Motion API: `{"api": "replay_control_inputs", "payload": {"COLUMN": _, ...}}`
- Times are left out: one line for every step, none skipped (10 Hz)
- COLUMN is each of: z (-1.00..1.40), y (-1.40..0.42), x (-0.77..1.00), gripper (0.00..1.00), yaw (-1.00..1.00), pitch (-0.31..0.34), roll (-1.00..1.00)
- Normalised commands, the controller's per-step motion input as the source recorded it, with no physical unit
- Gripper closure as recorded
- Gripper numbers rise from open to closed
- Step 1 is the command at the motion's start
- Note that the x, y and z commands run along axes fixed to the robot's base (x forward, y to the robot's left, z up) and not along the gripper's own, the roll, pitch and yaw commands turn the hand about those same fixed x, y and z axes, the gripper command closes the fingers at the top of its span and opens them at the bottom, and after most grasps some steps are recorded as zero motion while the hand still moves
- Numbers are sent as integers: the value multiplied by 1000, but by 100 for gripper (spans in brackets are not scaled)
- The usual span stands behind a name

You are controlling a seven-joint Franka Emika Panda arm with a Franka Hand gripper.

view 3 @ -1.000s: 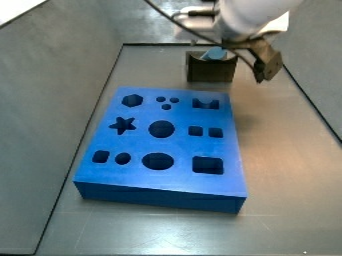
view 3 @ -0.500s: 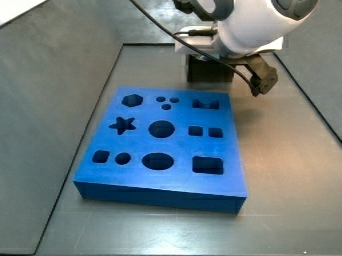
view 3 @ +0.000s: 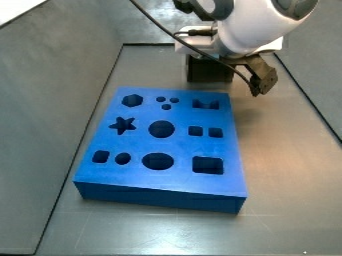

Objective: Pick up the oval object. Move up. Place the oval object on the fixture. Regrasp the oval object. Move to above the board. Insert the oval object.
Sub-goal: Move to above the board.

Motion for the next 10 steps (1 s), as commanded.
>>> {"api": "replay_control_inputs", "payload": {"z": 1000, "y": -140, "x": -150, "gripper": 100, "yaw": 147, "pitch": 85, "roll": -77}}
{"api": "replay_control_inputs", "payload": {"z": 1000, "y": -127, "x": -146, "gripper": 100, "yaw": 128, "pitch": 41, "roll": -88}}
{"api": "replay_control_inputs", "payload": {"z": 1000, "y": -119, "x": -142, "gripper": 100, "yaw": 119, "pitch": 5, "roll": -91}}
{"api": "replay_control_inputs", "payload": {"z": 1000, "y": -113, "x": -139, "gripper": 100, "yaw": 94, "pitch": -34, "roll": -69}}
{"api": "replay_control_inputs", "payload": {"z": 1000, "y": -107, "x": -136, "gripper": 100, "yaw": 68, "pitch": -51, "roll": -57}}
{"api": "replay_control_inputs", "payload": {"z": 1000, "y": -101, "x": -134, "gripper": 100, "yaw": 42, "pitch": -55, "roll": -48}}
{"api": "replay_control_inputs", "payload": {"z": 1000, "y": -97, "x": -131, "gripper": 100, "yaw": 18, "pitch": -50, "roll": -41}}
{"api": "replay_control_inputs", "payload": {"z": 1000, "y": -89, "x": -127, "gripper": 100, "yaw": -12, "pitch": -42, "roll": -40}}
{"api": "replay_control_inputs", "payload": {"z": 1000, "y": -84, "x": -125, "gripper": 100, "yaw": -27, "pitch": -26, "roll": -43}}
{"api": "replay_control_inputs", "payload": {"z": 1000, "y": -79, "x": -124, "gripper": 100, "yaw": -36, "pitch": -7, "roll": -37}}
